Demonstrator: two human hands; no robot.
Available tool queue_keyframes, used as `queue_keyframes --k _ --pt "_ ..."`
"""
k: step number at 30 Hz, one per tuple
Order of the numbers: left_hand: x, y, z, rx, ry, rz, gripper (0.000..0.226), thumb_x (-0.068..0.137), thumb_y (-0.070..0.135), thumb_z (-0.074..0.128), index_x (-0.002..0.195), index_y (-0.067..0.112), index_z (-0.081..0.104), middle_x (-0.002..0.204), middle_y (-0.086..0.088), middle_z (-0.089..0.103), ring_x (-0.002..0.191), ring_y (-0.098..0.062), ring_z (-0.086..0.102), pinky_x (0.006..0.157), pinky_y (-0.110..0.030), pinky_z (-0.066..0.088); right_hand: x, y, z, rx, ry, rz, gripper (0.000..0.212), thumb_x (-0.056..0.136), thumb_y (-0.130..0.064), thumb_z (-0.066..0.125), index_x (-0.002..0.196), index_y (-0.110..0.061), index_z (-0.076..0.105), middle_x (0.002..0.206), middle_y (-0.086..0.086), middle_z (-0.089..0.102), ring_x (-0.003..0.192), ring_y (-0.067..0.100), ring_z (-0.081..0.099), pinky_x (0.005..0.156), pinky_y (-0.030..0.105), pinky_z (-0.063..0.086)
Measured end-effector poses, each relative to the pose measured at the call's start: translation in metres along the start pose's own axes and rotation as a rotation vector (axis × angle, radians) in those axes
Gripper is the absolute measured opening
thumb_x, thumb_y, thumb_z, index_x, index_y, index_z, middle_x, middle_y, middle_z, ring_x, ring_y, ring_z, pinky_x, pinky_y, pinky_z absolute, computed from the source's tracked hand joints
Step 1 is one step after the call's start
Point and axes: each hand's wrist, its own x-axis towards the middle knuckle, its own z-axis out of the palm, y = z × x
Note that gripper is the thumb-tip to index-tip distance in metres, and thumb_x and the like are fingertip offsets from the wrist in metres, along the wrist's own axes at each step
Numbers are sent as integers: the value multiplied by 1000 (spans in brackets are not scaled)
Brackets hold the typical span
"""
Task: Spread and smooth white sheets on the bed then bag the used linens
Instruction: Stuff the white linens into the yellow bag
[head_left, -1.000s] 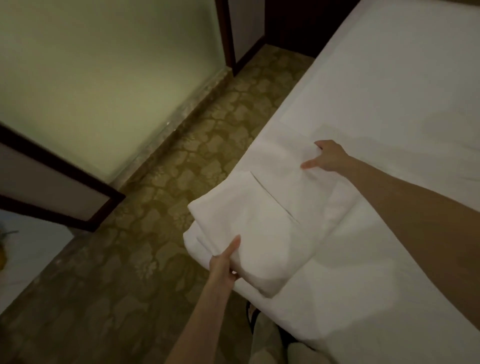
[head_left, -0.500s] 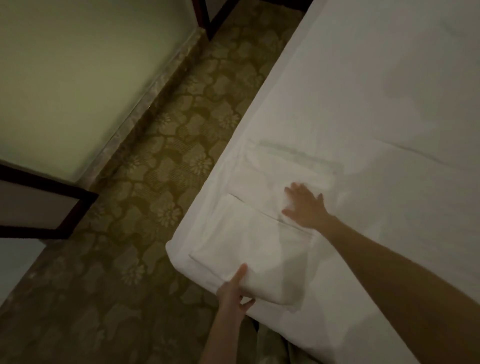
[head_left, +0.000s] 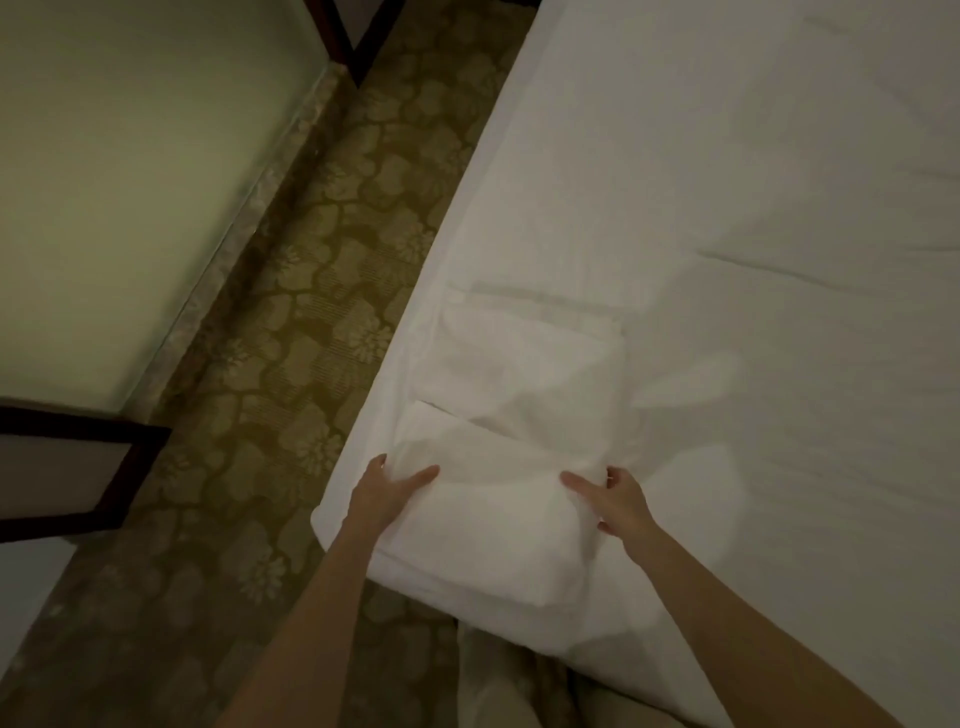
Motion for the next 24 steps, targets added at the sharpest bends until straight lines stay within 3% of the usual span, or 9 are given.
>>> queue_keyframes --k 3,7,10,12,15,20,24 --pt "16 1 -1 -54 -136 -44 120 54 68 79 147 7 33 145 -13 44 130 -33 43 112 -47 32 6 7 0 78 -61 73 84 63 -38 88 132 -8 49 126 8 59 110 27 59 93 44 51" --pt "35 -7 -7 -91 -240 -122 128 42 69 83 143 6 37 134 -13 53 119 -33 51 108 -50 38 11 13 3 138 -135 116 117 21 -60 91 124 -20 55 116 -1 67 104 22 64 91 42 52" --pt "53 -17 -10 -89 -288 -182 151 24 82 80 146 9 30 135 -11 50 119 -33 51 106 -54 38 7 14 14 190 -110 69 109 20 -57 93 117 -20 61 109 1 71 97 24 69 88 46 55" --pt "64 -25 -12 -70 -298 -189 155 20 85 77 147 11 26 136 -11 48 119 -33 50 106 -54 38 -3 9 22 224 -47 8 99 23 -50 95 111 -16 65 107 4 72 93 24 69 84 41 56" --pt "62 -30 -17 -78 -337 -136 146 27 84 77 145 13 29 132 -8 51 117 -30 52 105 -55 39 -21 2 28 287 49 -58 64 59 -19 91 116 -14 62 106 4 68 91 20 65 75 33 52" --pt "46 -31 -36 -170 -433 -54 122 40 78 80 141 21 42 125 -1 60 114 -26 56 106 -53 39 -56 -27 37 314 42 -197 54 43 -22 85 95 -18 72 91 -2 75 78 11 70 64 25 52" --pt "23 -11 -55 -236 -479 -34 129 33 82 76 142 21 43 130 -2 57 118 -24 52 111 -47 35 -85 -64 45 302 -25 -290 45 49 -17 87 91 -18 72 81 -7 75 71 6 71 59 19 54"
